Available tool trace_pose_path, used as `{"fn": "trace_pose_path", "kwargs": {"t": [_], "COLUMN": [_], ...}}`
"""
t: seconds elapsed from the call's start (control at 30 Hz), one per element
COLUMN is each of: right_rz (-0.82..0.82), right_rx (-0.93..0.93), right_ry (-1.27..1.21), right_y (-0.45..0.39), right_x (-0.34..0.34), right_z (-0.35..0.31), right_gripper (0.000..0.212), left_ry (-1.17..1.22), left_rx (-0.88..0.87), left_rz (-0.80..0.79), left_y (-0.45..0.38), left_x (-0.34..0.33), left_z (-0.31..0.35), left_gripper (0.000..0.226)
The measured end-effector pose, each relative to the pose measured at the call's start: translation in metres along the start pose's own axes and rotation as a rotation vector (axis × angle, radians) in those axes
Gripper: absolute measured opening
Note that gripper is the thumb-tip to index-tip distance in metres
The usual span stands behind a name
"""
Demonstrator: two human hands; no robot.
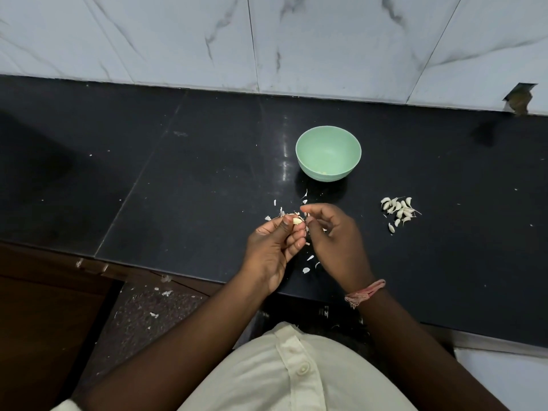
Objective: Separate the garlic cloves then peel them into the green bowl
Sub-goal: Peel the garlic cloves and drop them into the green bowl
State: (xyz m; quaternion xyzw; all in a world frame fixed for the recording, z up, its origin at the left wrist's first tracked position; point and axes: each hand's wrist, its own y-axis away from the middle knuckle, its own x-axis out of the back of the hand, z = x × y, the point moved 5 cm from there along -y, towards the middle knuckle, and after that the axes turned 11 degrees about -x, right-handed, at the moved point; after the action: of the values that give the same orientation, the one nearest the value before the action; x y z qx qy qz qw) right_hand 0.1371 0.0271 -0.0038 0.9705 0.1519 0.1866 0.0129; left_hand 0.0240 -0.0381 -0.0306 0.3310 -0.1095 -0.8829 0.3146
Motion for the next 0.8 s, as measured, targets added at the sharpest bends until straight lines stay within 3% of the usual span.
{"fn": "trace_pose_path", "kwargs": {"t": [0.2, 0.37, 0.63, 0.8], "right_rz": [0.004, -0.070, -0.073, -0.150], "right_rx": [0.122, -0.005, -0.134, -0.253], "right_ry": [-0.023, -0.173, -0.432, -0.692], "right_y": [0.003, 0.003, -0.004, -0.007], "right_x": [0.000, -0.005, -0.007, -0.006], "right_z": [-0.004, 0.002, 0.008, 0.014], "right_gripper": [0.029, 0.038, 0.030, 0.031], "left_ry": [-0.013, -0.071, -0.296, -0.273], "left_rx": [-0.028, -0.111, -0.305, -0.280], "left_rz": [0.046, 0.039, -0.036, -0.069], "left_y": [-0.003, -0.005, -0.001, -0.002], "left_x": [0.003, 0.007, 0.000, -0.003], "left_z": [0.001, 0.002, 0.017, 0.019], "left_gripper": [0.012, 0.006, 0.014, 0.015]}}
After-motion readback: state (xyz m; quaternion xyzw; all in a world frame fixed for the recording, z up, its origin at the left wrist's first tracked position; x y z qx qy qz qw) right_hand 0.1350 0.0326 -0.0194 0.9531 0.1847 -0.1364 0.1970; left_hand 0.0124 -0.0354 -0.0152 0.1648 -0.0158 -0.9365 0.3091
